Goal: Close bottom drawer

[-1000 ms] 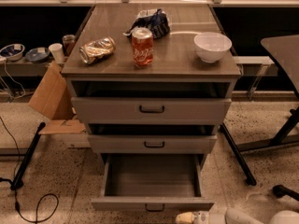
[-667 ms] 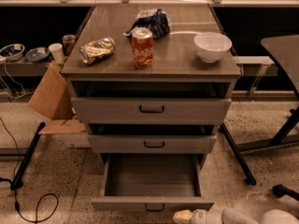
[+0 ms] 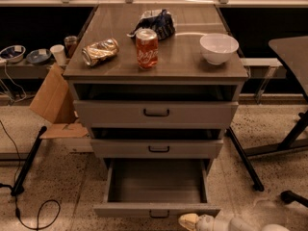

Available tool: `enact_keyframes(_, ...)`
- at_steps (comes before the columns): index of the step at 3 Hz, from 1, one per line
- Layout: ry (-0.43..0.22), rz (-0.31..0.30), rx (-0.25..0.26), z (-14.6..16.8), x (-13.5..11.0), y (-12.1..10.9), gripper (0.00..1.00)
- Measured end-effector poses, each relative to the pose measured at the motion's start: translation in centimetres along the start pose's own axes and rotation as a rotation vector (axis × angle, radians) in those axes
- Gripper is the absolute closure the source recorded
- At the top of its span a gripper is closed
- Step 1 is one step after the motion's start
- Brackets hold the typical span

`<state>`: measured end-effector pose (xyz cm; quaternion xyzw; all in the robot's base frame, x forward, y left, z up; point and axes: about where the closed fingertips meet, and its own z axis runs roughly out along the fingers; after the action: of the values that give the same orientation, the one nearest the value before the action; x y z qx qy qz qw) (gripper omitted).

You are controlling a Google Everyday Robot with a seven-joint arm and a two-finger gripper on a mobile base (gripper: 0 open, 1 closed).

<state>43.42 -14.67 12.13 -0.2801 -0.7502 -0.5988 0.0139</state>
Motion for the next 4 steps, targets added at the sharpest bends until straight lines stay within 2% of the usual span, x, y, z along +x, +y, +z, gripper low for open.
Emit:
enact_keyframes(1, -0.027, 0.047, -0.079, -0.3, -0.8, 0.5, 1.0)
enact_keyframes(2, -0.043, 0.069, -0.122, -0.2, -1.4, 1.4, 1.0)
enact_keyframes(4, -0.052, 0.087, -0.167, 1.0, -3.2, 3.8, 1.0)
